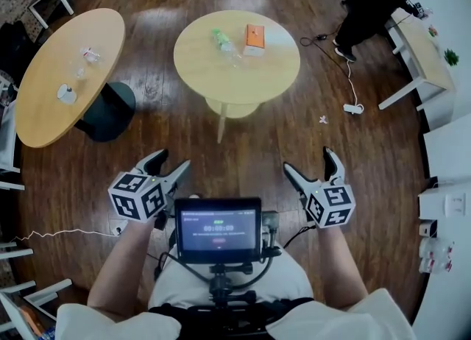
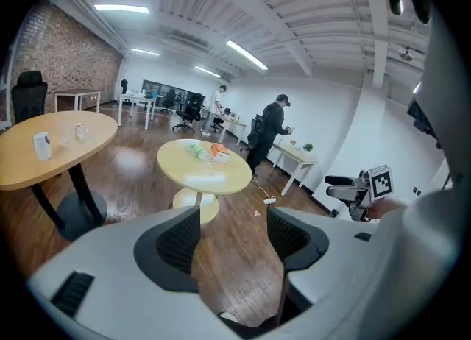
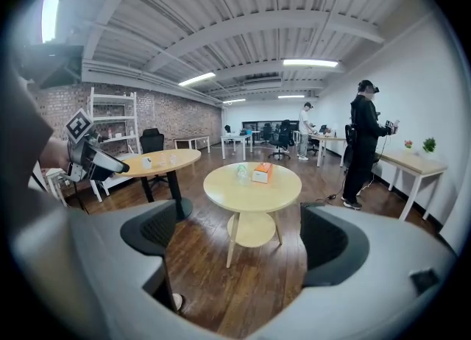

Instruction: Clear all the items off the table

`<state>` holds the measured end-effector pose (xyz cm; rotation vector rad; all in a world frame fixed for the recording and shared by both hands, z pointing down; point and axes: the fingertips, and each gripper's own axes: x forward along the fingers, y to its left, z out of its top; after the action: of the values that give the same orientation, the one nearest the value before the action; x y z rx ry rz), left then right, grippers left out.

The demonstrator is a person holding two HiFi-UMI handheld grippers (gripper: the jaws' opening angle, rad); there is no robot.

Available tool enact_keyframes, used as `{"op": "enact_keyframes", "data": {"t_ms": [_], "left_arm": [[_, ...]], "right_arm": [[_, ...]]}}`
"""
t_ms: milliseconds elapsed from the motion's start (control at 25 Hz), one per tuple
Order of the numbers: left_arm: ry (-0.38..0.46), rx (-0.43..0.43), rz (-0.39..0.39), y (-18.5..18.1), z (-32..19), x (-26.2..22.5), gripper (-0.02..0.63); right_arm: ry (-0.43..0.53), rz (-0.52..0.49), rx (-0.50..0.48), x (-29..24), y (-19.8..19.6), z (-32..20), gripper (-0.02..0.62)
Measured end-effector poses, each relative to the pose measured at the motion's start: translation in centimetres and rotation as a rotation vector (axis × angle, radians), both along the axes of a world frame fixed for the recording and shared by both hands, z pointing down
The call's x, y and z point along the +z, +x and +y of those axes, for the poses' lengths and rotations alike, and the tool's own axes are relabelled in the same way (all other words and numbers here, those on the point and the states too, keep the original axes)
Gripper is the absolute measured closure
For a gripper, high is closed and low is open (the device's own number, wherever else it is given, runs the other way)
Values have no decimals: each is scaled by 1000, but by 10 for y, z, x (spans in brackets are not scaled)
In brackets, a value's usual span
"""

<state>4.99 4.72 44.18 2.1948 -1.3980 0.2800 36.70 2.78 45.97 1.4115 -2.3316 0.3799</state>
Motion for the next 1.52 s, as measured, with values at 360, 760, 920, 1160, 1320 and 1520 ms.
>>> {"op": "enact_keyframes", "data": {"t_ms": [360, 760, 920, 1160, 1320, 1520], "left_arm": [[-17, -31, -36, -62, -14, 0, 318], [-33, -35, -33, -135, -41, 2, 318], [-47, -32, -33, -163, -44, 12, 318], [-98, -89, -18, -193, -46, 31, 318], [-115, -113, -16, -186, -73, 36, 318], [-129, -156, -19, -166, -117, 30, 318]], "right_arm": [[-24, 15, -25, -4, -59, -28, 57], [-57, 61, -24, -1, -124, -83, 58], [-49, 79, -35, 0, -152, -110, 58], [-71, 119, -99, 21, -187, -156, 74], [-104, 160, -143, 44, -192, -210, 73], [-151, 163, -191, 71, -194, -290, 73]]}}
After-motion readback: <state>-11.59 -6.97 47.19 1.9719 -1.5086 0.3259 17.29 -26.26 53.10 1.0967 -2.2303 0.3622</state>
